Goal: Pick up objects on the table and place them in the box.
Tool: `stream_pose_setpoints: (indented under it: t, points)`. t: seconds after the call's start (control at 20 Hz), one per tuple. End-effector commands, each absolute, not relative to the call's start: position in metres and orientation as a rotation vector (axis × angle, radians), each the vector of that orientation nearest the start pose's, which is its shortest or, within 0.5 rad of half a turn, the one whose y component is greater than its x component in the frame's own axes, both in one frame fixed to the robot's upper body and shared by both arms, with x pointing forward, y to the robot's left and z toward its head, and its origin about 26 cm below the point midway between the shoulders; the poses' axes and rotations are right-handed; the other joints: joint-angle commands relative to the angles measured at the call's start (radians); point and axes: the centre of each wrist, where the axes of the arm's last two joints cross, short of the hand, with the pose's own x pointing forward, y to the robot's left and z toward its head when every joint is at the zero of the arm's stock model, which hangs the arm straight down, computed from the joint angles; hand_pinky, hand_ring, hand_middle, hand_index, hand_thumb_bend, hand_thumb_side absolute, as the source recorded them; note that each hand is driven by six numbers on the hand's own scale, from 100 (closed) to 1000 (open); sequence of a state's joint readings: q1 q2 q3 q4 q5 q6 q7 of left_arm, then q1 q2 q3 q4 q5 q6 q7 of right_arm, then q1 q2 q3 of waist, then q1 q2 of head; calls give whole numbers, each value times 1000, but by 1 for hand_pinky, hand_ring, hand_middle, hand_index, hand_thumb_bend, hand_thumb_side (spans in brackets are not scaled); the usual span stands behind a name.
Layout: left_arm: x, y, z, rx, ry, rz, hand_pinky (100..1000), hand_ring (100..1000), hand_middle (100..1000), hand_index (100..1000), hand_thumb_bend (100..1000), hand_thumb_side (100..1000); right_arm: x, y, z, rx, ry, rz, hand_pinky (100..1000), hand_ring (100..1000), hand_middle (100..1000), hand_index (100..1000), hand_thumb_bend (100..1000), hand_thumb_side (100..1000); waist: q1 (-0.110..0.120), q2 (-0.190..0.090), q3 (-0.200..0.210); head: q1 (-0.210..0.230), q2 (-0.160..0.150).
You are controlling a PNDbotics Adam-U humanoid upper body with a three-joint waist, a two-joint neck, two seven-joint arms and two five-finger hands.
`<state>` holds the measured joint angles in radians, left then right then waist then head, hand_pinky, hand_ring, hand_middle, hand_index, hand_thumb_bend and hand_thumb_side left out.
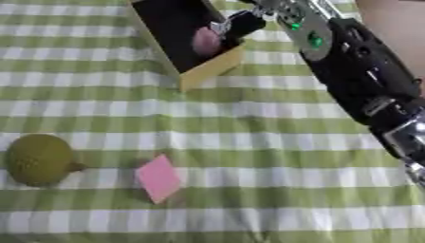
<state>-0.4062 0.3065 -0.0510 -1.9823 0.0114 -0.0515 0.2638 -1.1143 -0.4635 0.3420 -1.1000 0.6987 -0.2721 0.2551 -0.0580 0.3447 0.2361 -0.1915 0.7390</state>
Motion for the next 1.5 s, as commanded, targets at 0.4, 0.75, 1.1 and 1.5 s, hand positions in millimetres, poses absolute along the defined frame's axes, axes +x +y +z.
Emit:
stream_pose_setpoints:
  t: [0.4, 0.75, 1.1, 1.5]
  points:
    - [307, 245, 239, 338, -2484, -265, 805, 766, 720, 816, 307, 682, 381, -227, 355, 1179, 2704, -1845, 894, 874, 797, 887, 100, 235, 5, -32, -15, 36, 24]
    - [304, 270, 268, 869, -2362, -714, 815, 771, 738, 852, 421, 611, 303, -252, 358, 1120, 2780, -1665, 893, 869, 789, 879, 100, 274, 26, -32, -25, 49, 31]
    - [296, 292, 289, 1115, -1982, -1277, 852, 813, 792, 902, 545, 640, 290, -285, 341, 1228, 2803, -1555, 892, 863, 783, 876, 100, 270, 43, -29, -38, 56, 31]
    - [289, 307, 295, 1049, -1637, -1614, 892, 843, 825, 918, 591, 573, 288, -312, 325, 1359, 2850, -1402, 892, 857, 778, 875, 100, 278, 52, -25, -47, 63, 29]
